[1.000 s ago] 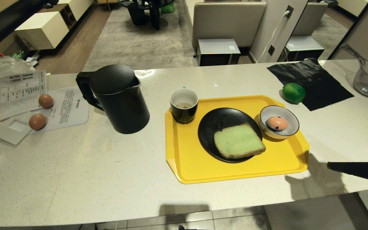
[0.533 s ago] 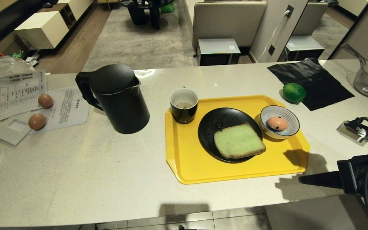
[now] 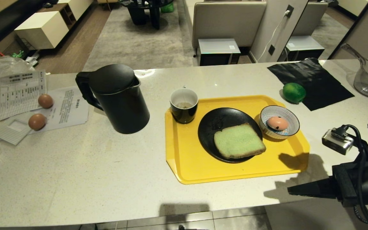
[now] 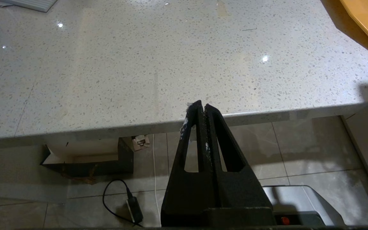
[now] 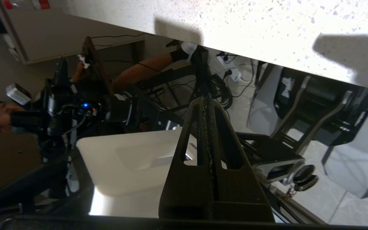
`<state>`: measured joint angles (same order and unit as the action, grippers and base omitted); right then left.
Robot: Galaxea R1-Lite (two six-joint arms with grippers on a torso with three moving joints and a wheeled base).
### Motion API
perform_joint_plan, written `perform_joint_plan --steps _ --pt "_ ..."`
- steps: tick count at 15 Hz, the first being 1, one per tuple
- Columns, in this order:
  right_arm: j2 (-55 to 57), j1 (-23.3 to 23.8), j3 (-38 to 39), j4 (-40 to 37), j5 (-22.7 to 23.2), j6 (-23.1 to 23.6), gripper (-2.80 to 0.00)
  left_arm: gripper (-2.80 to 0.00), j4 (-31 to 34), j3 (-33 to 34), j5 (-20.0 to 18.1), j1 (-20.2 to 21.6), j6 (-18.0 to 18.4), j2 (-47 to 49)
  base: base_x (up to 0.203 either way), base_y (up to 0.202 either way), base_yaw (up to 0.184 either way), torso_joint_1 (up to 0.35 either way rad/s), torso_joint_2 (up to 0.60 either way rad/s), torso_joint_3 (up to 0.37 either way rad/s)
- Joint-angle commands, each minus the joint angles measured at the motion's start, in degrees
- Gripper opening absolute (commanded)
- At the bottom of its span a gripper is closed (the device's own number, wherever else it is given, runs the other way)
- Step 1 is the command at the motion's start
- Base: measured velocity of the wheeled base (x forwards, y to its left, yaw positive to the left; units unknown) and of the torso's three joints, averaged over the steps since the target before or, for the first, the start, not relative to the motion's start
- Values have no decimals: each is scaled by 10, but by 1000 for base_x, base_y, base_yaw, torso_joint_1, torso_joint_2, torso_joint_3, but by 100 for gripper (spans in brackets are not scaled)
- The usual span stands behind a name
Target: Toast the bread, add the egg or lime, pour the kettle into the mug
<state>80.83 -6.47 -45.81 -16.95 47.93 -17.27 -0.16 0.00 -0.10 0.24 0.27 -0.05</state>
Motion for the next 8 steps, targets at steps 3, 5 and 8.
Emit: perform_joint_plan --steps 3,5,8 --pt "23 0 -27 0 4 -26 -280 -280 0 0 0 0 0 0 0 0 0 0 0 0" --pt "24 0 -40 3 -9 -52 -280 -280 0 0 0 0 0 0 0 0 0 0 0 0" --pt "14 0 -78 7 -63 -49 -280 -280 0 0 0 0 0 0 0 0 0 0 0 0"
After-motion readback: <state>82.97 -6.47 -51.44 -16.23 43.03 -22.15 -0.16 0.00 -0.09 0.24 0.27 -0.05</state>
